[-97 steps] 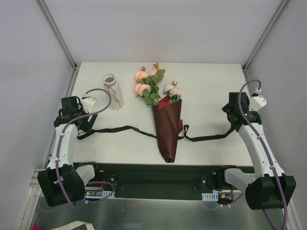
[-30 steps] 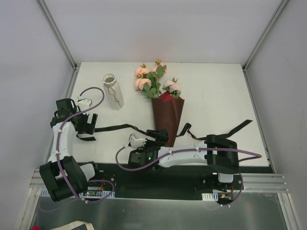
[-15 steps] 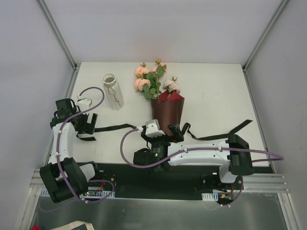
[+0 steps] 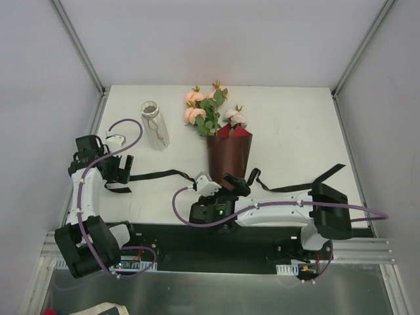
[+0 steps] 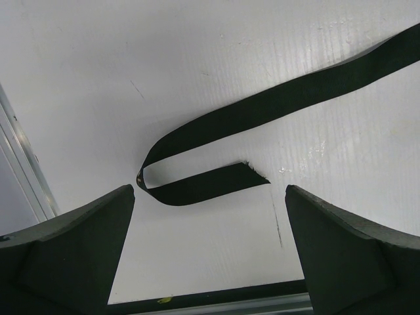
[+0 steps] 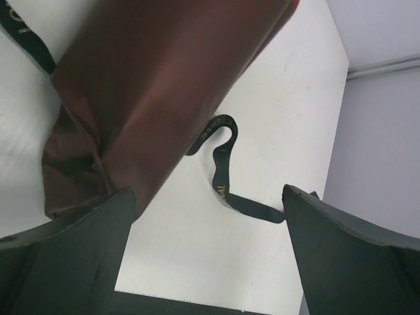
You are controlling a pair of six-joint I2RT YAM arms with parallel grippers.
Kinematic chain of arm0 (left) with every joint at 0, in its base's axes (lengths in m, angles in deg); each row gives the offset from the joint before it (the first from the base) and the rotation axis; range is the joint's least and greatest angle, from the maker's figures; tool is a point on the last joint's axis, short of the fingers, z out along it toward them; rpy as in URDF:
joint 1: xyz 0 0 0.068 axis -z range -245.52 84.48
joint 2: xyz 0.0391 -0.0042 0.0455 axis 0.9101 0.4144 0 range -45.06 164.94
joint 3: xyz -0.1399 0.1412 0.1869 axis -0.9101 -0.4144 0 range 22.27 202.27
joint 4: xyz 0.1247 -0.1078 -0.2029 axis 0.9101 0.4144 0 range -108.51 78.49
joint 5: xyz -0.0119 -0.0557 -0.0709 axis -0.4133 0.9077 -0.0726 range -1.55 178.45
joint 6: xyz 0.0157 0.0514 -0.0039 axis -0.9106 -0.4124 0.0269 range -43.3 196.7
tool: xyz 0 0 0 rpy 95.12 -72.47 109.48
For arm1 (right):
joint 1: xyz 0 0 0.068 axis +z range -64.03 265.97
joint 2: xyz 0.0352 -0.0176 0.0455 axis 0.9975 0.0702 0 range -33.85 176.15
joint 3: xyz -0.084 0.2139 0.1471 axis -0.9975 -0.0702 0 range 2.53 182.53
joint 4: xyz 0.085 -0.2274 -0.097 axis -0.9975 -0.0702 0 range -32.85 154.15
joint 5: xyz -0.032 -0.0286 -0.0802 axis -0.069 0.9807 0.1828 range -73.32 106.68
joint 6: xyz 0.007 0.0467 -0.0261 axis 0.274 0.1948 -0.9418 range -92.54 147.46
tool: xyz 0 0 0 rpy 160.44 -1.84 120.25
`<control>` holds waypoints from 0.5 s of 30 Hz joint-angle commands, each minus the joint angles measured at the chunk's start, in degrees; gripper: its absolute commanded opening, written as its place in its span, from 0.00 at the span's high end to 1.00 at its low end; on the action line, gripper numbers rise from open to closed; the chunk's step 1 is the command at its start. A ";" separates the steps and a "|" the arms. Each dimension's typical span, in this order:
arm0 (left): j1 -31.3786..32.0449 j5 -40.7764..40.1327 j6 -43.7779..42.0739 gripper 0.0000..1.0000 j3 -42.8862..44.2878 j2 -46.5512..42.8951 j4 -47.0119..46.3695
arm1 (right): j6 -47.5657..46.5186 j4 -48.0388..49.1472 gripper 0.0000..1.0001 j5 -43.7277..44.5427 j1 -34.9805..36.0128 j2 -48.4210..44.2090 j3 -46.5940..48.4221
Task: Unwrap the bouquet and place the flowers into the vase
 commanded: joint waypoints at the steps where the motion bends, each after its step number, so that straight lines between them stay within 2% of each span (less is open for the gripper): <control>1: -0.43 1.81 -0.14 0.01 -0.19 -1.37 0.29 | -9.21 6.91 0.03 -5.09 -0.89 2.33 1.22; 8: -0.43 1.90 -0.58 0.01 -0.46 -1.10 0.20 | -11.50 9.21 0.03 -7.29 -1.42 6.10 2.01; 15: -0.43 2.51 -0.40 0.01 -0.37 -0.66 0.12 | -9.13 4.90 0.03 2.01 -3.53 11.91 5.61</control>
